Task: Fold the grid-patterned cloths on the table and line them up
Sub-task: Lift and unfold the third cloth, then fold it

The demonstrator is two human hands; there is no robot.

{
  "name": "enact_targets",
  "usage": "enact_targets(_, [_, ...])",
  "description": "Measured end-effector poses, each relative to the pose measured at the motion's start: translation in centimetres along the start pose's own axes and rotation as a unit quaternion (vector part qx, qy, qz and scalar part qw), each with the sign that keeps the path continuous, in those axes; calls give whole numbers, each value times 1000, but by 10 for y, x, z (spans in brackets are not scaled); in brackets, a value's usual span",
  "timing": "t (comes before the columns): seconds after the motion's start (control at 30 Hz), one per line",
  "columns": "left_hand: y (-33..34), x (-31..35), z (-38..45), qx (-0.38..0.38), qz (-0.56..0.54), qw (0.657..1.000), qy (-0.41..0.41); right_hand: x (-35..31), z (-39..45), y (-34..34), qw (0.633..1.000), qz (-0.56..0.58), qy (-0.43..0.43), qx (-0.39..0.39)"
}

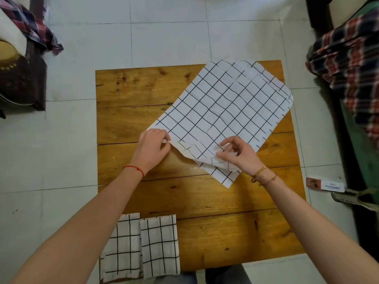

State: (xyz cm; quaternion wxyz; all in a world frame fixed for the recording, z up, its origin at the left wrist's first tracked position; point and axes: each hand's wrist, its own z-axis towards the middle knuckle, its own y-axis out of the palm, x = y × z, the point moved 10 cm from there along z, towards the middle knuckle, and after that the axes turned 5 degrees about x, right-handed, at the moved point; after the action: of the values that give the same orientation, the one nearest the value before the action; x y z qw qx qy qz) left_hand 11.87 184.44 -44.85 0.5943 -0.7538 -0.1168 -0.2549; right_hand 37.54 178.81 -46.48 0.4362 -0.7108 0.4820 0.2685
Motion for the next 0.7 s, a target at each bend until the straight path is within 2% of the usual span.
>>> enact_targets(0.13, [-20, 8, -7, -2, 5, 1000, -24, -14, -11, 10, 991, -105, -55, -56])
enact_targets(0.27, [-38, 21, -18, -10, 21, 1000, -17, -18, -21, 8, 983, -162, -64, -62])
enact_targets(0.43, [-73, 56, -37, 11, 16, 1000, 0, -52, -53, 3, 986, -143, -78, -37])
enact_targets(0.57, [-94, 85, -52, 9, 19, 1000, 13, -71, -79, 12, 973, -191, -100, -81])
enact_targets(0.7, [-120, 109, -64, 25, 32, 999, 29, -83, -102, 1, 974, -190, -85, -94])
